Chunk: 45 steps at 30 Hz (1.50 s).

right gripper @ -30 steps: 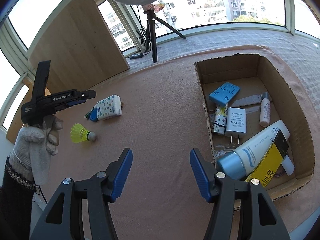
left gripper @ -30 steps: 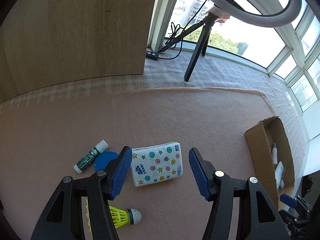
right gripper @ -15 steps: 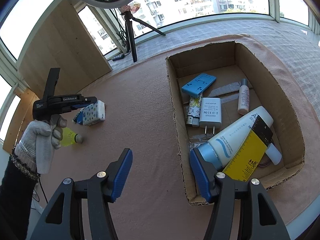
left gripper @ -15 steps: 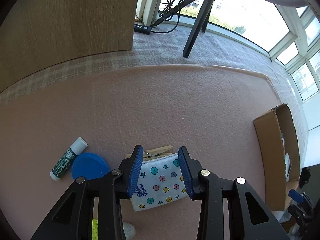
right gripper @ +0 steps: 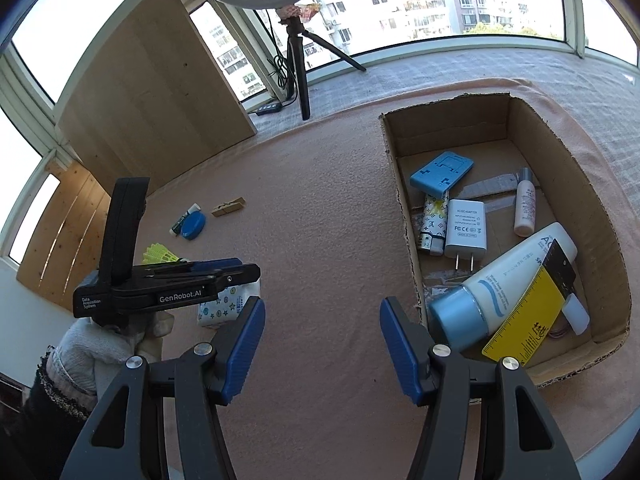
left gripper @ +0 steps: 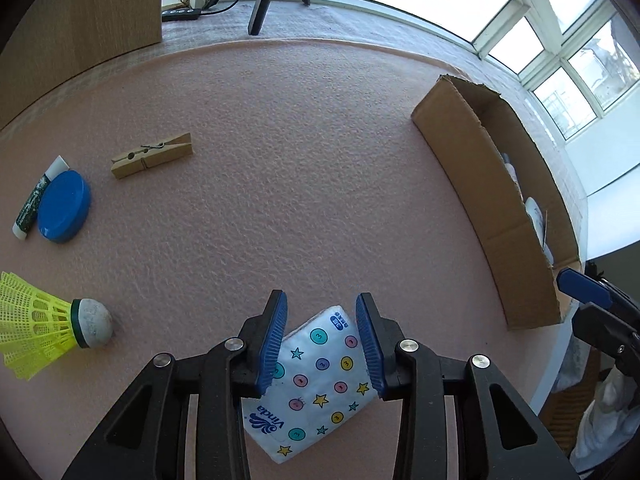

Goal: Organize objects
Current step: 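Lift the tissue pack with the left tool while the right tool grasps it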

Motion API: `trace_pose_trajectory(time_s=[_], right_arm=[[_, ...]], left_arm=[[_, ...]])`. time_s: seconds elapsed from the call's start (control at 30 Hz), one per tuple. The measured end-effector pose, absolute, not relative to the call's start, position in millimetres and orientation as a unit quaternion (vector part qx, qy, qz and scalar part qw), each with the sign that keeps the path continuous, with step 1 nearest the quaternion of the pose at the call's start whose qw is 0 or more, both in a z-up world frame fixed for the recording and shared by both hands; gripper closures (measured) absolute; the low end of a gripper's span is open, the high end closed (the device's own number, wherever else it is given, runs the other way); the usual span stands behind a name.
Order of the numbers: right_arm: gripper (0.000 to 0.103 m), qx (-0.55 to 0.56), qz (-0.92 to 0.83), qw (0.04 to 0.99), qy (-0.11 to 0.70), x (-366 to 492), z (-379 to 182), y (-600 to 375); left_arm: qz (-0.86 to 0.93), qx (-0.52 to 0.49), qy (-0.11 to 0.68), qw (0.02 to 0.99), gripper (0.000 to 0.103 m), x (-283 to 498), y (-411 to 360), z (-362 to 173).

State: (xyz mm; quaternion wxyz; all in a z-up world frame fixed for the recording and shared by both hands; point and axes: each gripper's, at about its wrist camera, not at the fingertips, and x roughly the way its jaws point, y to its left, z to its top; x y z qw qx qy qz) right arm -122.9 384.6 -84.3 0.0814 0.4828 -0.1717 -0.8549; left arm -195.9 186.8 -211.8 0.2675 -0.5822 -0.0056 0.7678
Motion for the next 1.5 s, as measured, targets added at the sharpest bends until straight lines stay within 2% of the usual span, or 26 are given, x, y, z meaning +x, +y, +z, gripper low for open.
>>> trace_pose_trajectory(time_s=[0.4, 0.57, 0.8, 0.9, 0.97, 1.07, 1.5], right_arm=[[0.047, 0.515, -0.826, 0.141, -0.181, -100, -102, 351], [0.059, 0.537, -0.797, 0.172, -0.216, -99, -123, 336], [0.061, 0.548, -0.776, 0.183, -0.254, -111, -140, 331], [0.061, 0.552, -0.768, 0.190, -0.262, -117, -143, 330], [0.061, 0.557, -0.766, 0.192, -0.256, -121, -145, 325], [0.061, 0.566, -0.765, 0.192, -0.242, -126, -147, 319], [0.058, 0.586, -0.757, 0.198, -0.210, -132, -157, 299]], left_arm=[[0.779, -0.571, -0.054, 0.252, 0.064, -161, 150, -201], [0.767, -0.575, -0.076, 0.273, 0.064, -153, 138, -204], [0.755, -0.580, -0.090, 0.291, 0.064, -122, 142, -208], [0.759, -0.579, -0.076, 0.289, 0.060, -110, 149, -208], [0.765, -0.577, -0.069, 0.277, 0.050, -106, 151, -207], [0.770, -0.575, -0.064, 0.267, 0.046, -106, 153, -205], [0.766, -0.578, -0.054, 0.275, 0.046, -105, 168, -206]])
